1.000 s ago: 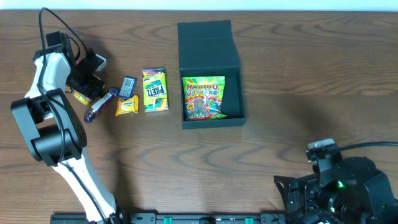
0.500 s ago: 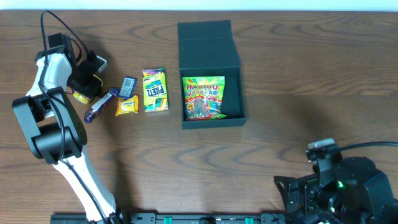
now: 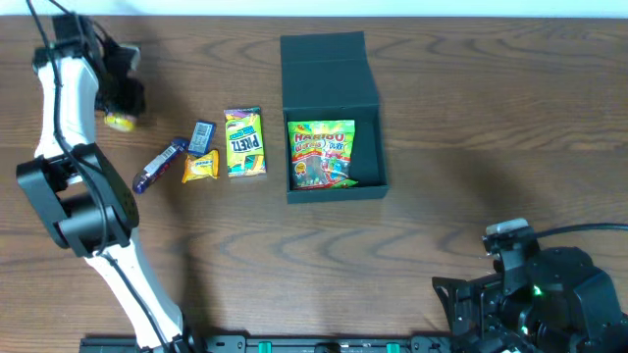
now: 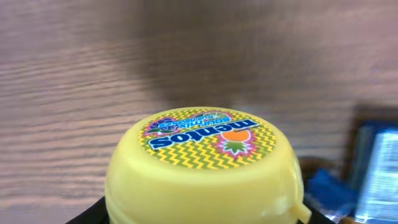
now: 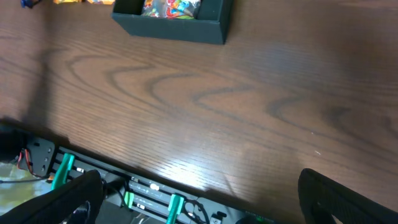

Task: Pack container
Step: 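Carry the Mentos tube into the box beside the Haribo bag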

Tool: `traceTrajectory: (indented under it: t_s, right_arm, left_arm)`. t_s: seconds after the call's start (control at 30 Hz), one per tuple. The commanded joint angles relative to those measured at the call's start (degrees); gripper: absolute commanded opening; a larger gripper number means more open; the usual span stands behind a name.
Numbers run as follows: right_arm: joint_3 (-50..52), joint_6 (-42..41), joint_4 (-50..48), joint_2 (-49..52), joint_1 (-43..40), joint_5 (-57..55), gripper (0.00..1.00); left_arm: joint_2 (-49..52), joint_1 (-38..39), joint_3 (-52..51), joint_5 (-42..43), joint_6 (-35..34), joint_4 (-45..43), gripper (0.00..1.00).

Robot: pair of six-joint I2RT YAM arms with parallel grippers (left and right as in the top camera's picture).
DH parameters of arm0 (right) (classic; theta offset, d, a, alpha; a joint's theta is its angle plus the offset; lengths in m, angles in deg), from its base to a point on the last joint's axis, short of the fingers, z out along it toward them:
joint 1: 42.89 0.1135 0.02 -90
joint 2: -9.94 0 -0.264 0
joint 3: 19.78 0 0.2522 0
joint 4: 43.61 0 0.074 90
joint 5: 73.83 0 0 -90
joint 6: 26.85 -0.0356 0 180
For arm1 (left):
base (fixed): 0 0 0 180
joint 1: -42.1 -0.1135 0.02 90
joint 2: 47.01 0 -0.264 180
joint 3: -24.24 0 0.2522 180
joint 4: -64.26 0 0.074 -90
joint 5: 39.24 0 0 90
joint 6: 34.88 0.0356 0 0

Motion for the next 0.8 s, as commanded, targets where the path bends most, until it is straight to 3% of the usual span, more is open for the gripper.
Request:
traceTrajectory:
  t_s: [0.0, 0.53, 0.77]
  right_arm:
    - [-0.6, 0.9, -0.1, 0.0, -0.3, -0.2, 0.99]
    - [-0.6, 0.9, -0.1, 0.0, -0.3, -0.2, 0.99]
    - [-0.6, 0.9, -0.1, 0.0, -0.3, -0.2, 1.00]
  left_arm:
    - [0.3, 2.9, 5.8, 0.1, -8.6, 2.7, 0.06]
    - [0.3, 26.5, 10.4, 3.6, -37.9, 6.9, 0.07]
    - [0.3, 38.8, 10.4, 3.5, -45.2, 7.0, 0.06]
